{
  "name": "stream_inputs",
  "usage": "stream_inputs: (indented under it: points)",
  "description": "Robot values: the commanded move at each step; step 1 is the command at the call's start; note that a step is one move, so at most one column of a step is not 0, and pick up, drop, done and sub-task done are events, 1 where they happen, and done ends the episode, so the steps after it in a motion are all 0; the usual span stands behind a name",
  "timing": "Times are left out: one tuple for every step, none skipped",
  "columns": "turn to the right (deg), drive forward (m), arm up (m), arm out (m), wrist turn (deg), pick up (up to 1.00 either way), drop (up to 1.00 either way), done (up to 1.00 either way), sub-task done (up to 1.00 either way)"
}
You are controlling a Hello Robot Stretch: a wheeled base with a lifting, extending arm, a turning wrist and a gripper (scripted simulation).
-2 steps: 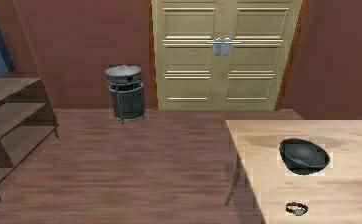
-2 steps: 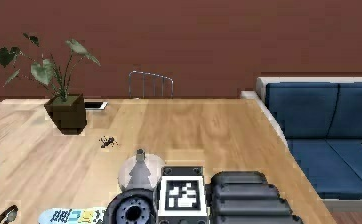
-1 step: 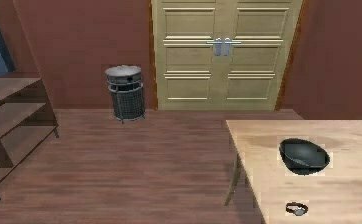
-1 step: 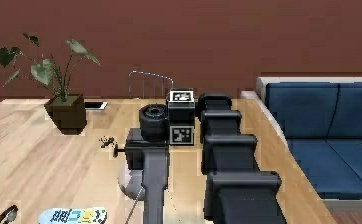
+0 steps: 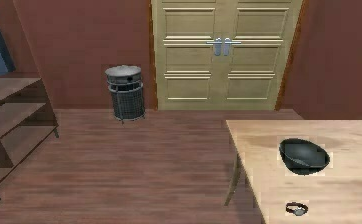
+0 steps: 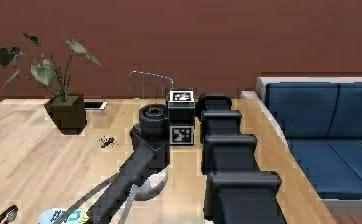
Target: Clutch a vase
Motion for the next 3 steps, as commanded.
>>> stream_inputs:
  points:
    - [0.0,0.0,0.0,0.0,45.0,0.0,0.0,0.0,0.0]
    - [0.0,0.0,0.0,0.0,45.0,0.0,0.0,0.0,0.0]
    - [0.0,0.0,0.0,0.0,24.0,0.0,0.0,0.0,0.0]
